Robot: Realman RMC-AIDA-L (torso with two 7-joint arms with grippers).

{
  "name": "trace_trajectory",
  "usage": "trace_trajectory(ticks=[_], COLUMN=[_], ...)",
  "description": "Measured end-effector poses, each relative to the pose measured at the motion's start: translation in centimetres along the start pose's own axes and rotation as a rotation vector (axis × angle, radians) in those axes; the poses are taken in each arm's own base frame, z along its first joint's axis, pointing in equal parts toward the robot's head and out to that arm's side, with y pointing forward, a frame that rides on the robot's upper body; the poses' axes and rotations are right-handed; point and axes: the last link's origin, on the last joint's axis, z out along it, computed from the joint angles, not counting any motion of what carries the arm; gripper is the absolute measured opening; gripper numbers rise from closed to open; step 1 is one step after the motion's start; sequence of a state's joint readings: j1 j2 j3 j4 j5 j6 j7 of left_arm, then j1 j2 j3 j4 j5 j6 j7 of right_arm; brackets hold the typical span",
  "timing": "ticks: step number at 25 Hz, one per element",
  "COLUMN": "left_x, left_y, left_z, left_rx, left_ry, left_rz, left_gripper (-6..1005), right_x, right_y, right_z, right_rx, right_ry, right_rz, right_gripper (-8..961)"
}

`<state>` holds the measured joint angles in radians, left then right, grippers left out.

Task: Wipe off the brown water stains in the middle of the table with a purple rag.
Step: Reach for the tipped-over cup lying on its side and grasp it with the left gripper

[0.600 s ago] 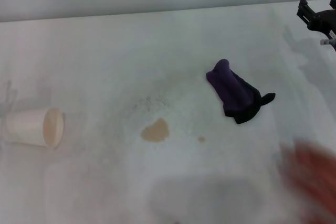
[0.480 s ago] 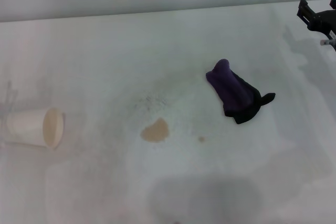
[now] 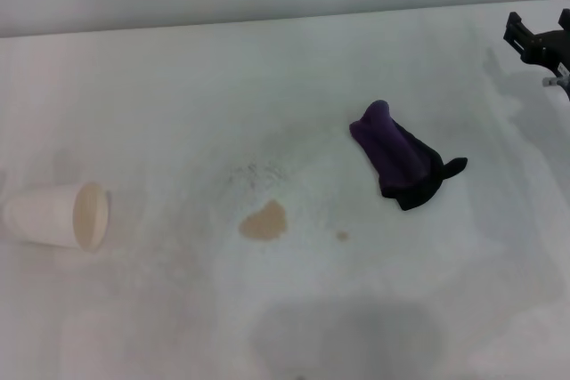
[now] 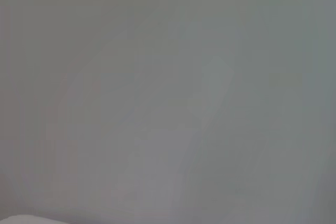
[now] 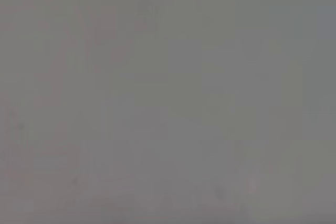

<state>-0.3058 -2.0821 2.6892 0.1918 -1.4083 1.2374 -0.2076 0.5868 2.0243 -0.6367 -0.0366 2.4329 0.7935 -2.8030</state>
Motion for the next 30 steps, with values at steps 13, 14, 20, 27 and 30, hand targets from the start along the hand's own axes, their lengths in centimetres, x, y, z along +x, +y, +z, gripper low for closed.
trace_trajectory(ticks=[13, 14, 20, 27, 30], left_x=[0.0, 0.0, 0.2, 2.7, 4.9], left_y=[0.3, 0.3, 0.0, -1.1, -2.6], left_z=[-1.8, -1.9, -1.8, 0.2, 2.0], left_rx=[-0.001, 0.0, -0.006, -0.213, -0.338], left_ry=[0.036, 0.04, 0.046, 0.051, -0.028], left_rz=[-0.026, -0.026, -0.076, -0.284, -0.445], left_gripper=[892, 892, 893, 891, 889], right_x=[0.5, 0.6, 1.3, 1.0, 0.8], right_y=[0.0, 0.0, -0.2, -0.1, 0.1], right_z=[-0.8, -0.8, -1.3, -1.1, -0.9], right_rx=[-0.01, -0.01, -0.005, -0.009, -0.014], right_ry=[-0.013, -0.011, 0.007, 0.0, -0.004], right_rz=[0.001, 0.002, 0.01, 0.009, 0.01], right_gripper=[837, 836, 834, 832, 832])
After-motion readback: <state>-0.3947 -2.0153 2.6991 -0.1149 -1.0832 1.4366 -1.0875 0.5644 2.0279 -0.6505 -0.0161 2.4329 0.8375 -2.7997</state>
